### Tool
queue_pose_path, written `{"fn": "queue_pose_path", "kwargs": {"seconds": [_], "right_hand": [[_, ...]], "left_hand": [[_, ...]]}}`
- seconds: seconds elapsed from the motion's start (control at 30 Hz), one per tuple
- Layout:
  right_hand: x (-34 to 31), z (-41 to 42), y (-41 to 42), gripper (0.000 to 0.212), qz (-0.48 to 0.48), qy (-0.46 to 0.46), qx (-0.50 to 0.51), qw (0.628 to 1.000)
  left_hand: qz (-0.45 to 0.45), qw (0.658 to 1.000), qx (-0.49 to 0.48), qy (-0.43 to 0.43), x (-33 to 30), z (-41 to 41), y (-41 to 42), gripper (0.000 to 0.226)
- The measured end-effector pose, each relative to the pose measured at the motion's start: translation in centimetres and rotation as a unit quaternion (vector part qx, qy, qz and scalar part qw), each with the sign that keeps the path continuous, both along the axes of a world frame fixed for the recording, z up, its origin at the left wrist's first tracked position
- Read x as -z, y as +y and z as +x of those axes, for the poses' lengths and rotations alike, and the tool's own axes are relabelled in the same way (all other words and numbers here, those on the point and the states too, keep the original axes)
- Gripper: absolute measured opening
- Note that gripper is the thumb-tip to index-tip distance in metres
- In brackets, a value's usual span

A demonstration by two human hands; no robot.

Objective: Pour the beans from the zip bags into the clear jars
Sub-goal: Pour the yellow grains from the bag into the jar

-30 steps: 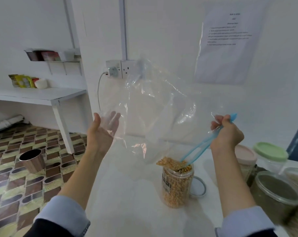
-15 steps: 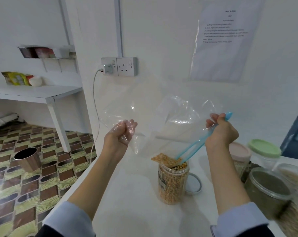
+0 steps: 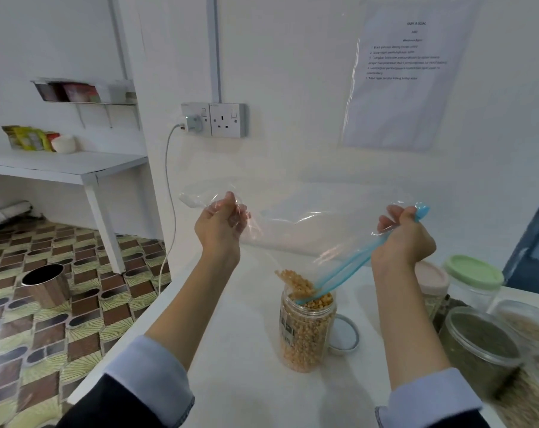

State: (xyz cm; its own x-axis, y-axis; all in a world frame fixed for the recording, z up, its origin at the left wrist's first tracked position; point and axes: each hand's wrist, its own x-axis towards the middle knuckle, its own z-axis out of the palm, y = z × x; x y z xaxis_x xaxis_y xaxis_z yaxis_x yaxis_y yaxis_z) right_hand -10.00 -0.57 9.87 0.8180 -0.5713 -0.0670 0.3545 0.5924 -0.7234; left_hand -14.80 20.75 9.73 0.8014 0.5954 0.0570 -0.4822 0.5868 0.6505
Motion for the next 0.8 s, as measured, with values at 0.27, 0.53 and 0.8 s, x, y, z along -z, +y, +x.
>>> {"fn": "queue_pose_path", "kwargs": {"seconds": [0.27,0.53,0.8], "right_hand": [[0.4,0.1,-0.6,0.026,0.005,0.008,-0.017,1.000],[1.0,0.4,-0.8,0.020,0.027,0.016,-0.037,0.999],[1.4,0.8,-0.7,0.023,0.037,0.021,-0.047,0.998]], "left_hand": [[0.022,1.000,-0.016,-0.005,-1.2,0.5,-1.1,0.026],[0.033,0.999,-0.022,-0.011,-1.4,0.7,-1.3,0.025],[0.039,0.999,-0.024,-0.023,-2.2,0.9,-1.3,0.028]]}}
